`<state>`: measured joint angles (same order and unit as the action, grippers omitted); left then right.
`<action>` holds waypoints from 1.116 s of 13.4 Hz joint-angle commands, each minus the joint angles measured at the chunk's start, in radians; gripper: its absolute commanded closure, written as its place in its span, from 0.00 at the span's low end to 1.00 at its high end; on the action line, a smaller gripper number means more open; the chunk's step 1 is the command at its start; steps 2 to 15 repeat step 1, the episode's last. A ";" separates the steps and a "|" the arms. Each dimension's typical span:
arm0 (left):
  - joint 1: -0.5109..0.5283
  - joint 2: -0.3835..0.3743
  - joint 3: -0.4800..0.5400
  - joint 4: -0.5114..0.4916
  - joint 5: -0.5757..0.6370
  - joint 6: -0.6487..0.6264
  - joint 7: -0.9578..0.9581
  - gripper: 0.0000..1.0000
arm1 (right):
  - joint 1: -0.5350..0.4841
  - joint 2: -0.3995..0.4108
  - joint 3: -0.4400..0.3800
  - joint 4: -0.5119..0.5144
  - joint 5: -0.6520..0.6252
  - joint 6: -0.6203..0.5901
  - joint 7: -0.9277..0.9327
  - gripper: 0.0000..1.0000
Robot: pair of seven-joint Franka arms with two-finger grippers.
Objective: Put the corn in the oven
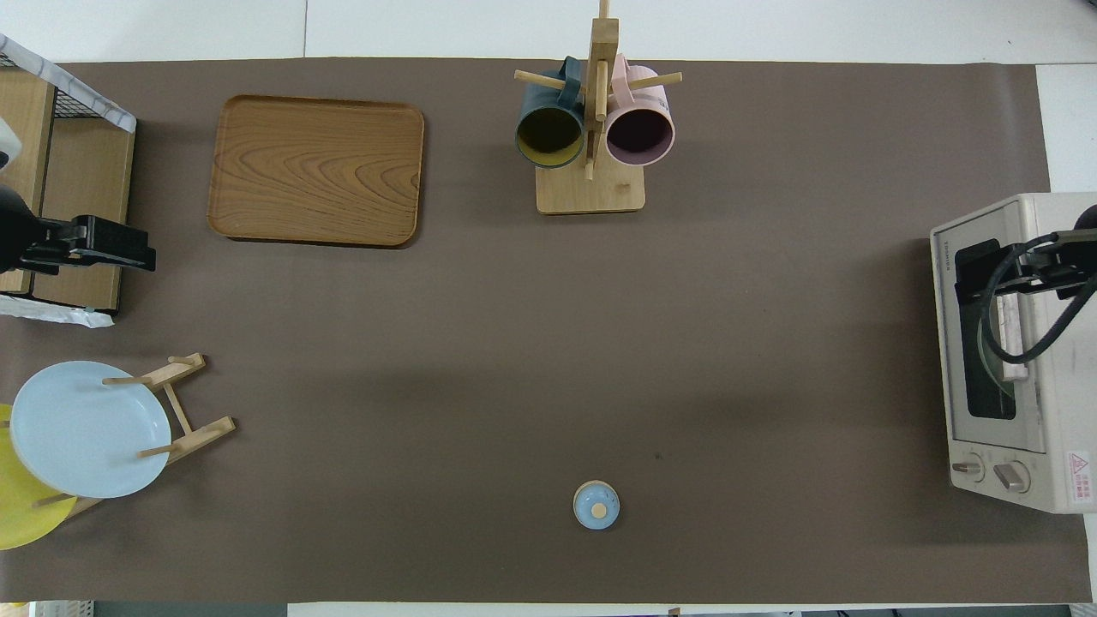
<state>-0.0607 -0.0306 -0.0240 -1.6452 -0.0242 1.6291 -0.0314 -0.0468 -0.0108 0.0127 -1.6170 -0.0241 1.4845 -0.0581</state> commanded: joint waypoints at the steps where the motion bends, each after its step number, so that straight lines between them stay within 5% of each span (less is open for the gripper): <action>1: 0.005 -0.012 -0.004 -0.008 0.006 -0.014 -0.001 0.00 | -0.007 0.014 0.003 0.025 0.021 -0.013 0.012 0.00; 15: 0.005 -0.012 -0.004 -0.008 0.006 -0.014 -0.001 0.00 | -0.007 0.014 0.003 0.025 0.021 -0.013 0.012 0.00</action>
